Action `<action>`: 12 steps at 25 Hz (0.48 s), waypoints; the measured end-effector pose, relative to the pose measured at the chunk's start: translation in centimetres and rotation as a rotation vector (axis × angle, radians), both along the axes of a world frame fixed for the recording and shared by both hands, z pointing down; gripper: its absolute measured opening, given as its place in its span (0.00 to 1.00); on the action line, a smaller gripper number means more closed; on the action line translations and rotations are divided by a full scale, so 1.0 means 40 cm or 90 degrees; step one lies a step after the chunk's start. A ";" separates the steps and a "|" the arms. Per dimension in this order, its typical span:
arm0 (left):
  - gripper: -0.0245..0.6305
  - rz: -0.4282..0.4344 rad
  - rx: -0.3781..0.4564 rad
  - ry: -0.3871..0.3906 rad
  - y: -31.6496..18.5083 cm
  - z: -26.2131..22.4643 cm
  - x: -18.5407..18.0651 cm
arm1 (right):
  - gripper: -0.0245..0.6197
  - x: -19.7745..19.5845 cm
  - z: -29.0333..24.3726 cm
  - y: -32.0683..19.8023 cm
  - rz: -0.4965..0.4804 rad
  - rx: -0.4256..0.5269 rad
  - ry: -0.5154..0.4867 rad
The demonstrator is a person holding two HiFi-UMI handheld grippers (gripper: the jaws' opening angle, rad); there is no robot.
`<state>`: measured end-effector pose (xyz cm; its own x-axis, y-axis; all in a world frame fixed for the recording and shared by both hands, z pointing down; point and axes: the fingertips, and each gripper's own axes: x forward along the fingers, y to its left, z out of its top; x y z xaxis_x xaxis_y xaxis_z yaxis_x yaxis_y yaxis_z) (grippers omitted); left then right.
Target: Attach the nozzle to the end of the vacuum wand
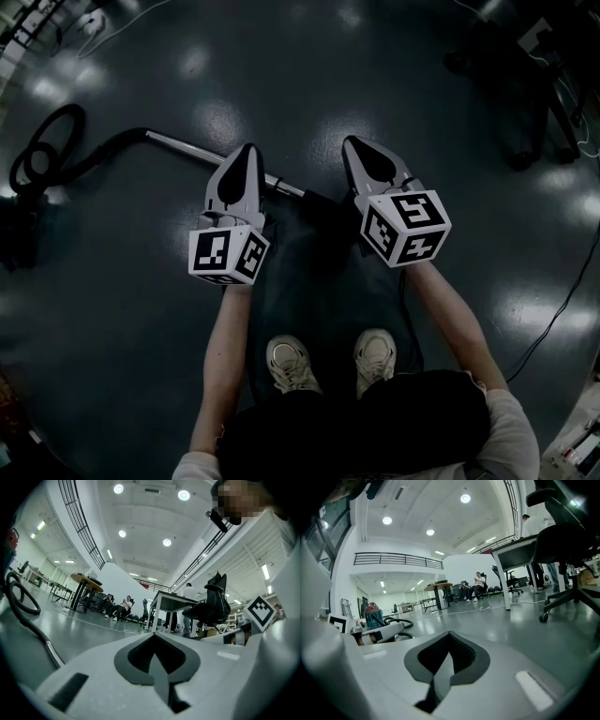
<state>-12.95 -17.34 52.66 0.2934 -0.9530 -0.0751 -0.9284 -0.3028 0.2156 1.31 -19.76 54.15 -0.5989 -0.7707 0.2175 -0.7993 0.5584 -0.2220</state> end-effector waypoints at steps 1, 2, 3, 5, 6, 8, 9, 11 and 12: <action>0.04 -0.004 0.000 0.005 -0.003 0.001 -0.002 | 0.05 0.008 0.001 -0.004 0.007 -0.004 -0.004; 0.04 -0.010 -0.001 0.010 -0.007 -0.005 -0.003 | 0.05 0.016 -0.005 -0.010 0.015 -0.010 -0.007; 0.04 -0.016 -0.004 0.016 -0.013 -0.023 -0.004 | 0.05 0.026 -0.023 -0.016 0.024 -0.015 -0.009; 0.04 -0.027 -0.011 0.034 -0.019 -0.111 -0.010 | 0.05 0.040 -0.112 -0.021 0.033 -0.024 -0.007; 0.04 -0.032 -0.013 0.042 -0.021 -0.181 -0.019 | 0.05 0.043 -0.184 -0.020 0.033 -0.023 -0.001; 0.04 -0.049 -0.018 0.052 -0.016 -0.358 -0.045 | 0.05 0.045 -0.373 -0.012 0.027 -0.017 0.023; 0.04 -0.062 -0.019 0.059 -0.010 -0.463 -0.060 | 0.05 0.044 -0.483 -0.007 0.023 -0.013 0.037; 0.04 -0.086 -0.020 0.067 0.007 -0.693 -0.082 | 0.05 0.037 -0.715 0.007 0.010 -0.008 0.058; 0.04 -0.095 -0.020 0.066 0.018 -0.818 -0.088 | 0.05 0.030 -0.836 0.017 0.003 -0.008 0.065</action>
<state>-16.46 -16.61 19.94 0.1416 -0.9876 -0.0675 -0.9348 -0.1558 0.3190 2.53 -19.08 20.73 -0.5690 -0.7707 0.2869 -0.8211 0.5518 -0.1461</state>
